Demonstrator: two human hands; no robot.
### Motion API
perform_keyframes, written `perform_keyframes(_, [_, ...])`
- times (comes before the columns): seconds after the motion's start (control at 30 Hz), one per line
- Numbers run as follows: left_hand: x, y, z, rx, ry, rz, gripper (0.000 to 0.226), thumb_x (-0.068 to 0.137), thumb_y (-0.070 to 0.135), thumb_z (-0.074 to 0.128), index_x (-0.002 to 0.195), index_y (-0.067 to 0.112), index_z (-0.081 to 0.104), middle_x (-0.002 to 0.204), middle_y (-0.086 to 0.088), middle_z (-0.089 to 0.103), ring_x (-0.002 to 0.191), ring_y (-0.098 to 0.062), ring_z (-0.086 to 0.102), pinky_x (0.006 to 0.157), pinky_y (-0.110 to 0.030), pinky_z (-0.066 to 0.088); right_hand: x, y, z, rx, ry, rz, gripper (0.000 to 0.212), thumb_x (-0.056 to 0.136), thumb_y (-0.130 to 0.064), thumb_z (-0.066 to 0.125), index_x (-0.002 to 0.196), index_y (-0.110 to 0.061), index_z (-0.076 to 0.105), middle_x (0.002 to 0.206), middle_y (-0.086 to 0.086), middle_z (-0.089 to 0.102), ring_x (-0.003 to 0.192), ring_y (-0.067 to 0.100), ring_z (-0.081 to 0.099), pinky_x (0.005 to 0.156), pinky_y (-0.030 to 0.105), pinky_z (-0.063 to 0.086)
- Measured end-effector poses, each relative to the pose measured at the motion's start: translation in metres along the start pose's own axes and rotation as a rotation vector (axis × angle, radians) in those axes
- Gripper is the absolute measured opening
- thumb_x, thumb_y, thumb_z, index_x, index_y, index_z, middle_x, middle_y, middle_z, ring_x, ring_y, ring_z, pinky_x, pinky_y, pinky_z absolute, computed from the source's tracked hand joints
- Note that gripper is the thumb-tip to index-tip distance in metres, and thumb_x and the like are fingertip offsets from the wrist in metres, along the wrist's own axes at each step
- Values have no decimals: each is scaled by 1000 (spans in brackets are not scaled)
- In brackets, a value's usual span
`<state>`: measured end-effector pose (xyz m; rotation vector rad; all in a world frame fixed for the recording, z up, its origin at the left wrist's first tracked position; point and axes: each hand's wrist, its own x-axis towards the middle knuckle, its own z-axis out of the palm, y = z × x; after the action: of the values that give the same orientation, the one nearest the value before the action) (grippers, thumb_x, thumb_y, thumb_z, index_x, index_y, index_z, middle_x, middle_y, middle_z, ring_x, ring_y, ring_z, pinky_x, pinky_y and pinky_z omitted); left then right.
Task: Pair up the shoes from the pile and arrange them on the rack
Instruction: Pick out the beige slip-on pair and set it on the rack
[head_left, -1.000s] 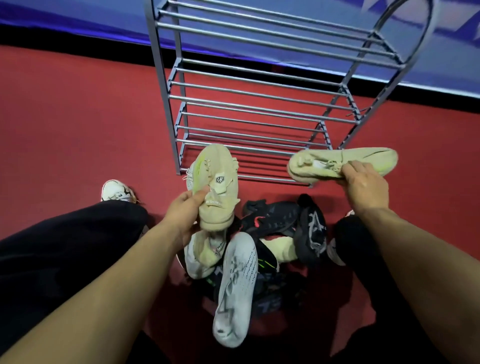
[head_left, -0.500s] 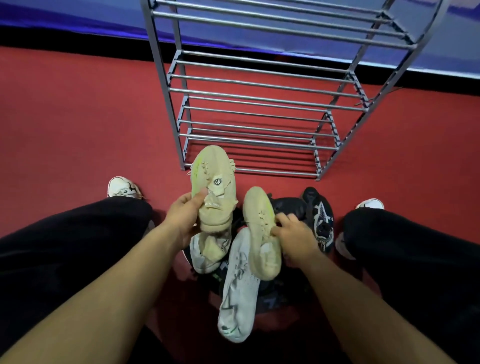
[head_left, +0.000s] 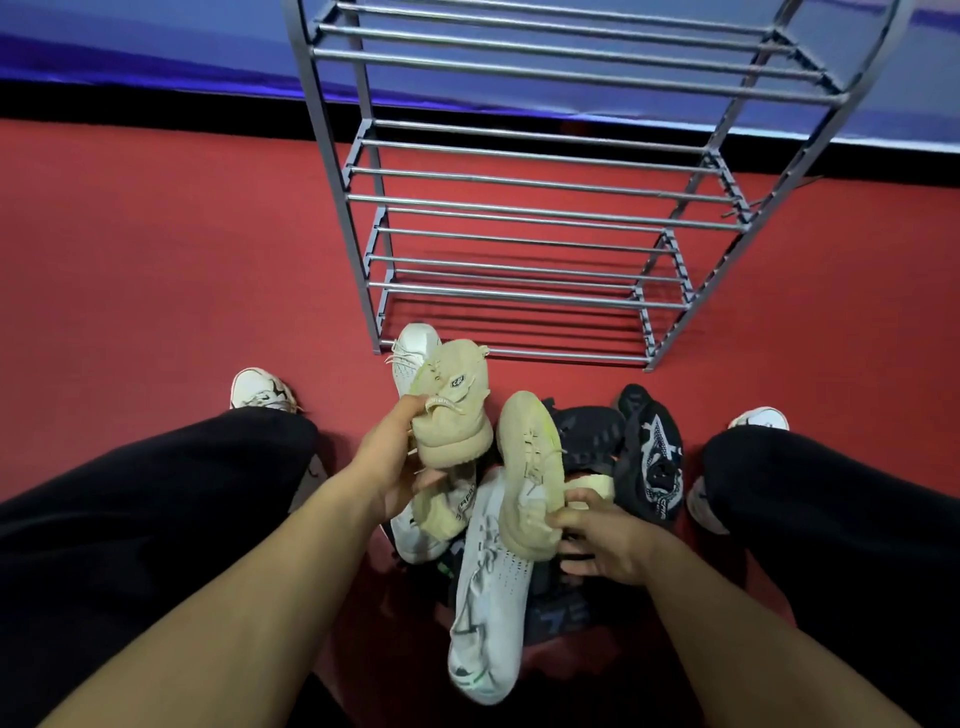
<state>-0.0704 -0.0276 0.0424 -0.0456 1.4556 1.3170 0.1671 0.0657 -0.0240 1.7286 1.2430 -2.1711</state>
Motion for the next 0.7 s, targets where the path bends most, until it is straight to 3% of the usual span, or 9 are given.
perform_keyframes(0.1, [-3,3,-1,-29,-89,-48,17,84,34,54,90,20,61,74,4,57,68,-11,57,64,-28,53,0,-6,11,76,-46,-37,36,85,-9,70,111,-21,48,107,6,68,85,23,69,75,36,55])
perform_keyframes(0.17, [-4,2,-4,-8,-105,-52,18,85,26,53,98,16,61,81,1,56,72,-13,57,62,-27,55,0,-13,17,194,-33,-86,34,87,-6,65,115,-18,50,107,9,67,81,25,68,69,35,56])
perform_keyframes(0.27, [-4,-1,-11,24,-71,-20,29,83,15,54,111,11,62,92,-3,59,78,-17,61,72,-35,56,-6,-30,17,283,-50,-140,34,88,-4,62,119,-15,54,108,12,66,78,25,68,64,32,57])
perform_keyframes(0.33, [-4,0,-14,25,-46,-7,26,81,11,54,106,11,63,90,-4,61,77,-18,61,73,-37,56,-9,-43,14,291,-51,-169,35,87,-5,63,119,-16,56,105,12,66,73,23,69,59,30,56])
perform_keyframes(0.43, [-4,4,-13,45,-21,6,18,77,8,53,92,12,63,85,-3,59,75,-18,58,73,-36,56,-14,-63,9,310,-50,-213,31,87,-9,58,116,-20,55,96,9,66,68,20,65,58,29,53])
perform_keyframes(0.53, [-4,15,-5,94,-59,43,28,67,9,57,94,12,65,92,-7,61,79,-21,57,75,-39,56,-18,-80,5,312,-77,-295,31,88,-9,56,116,-21,56,89,7,66,64,18,64,58,30,51])
perform_keyframes(0.7, [1,40,13,109,-31,188,30,78,0,52,93,19,70,88,-5,70,76,-22,64,78,-47,58,-26,-103,6,368,-8,-388,27,88,-6,52,108,-24,56,89,5,65,68,20,61,58,31,48])
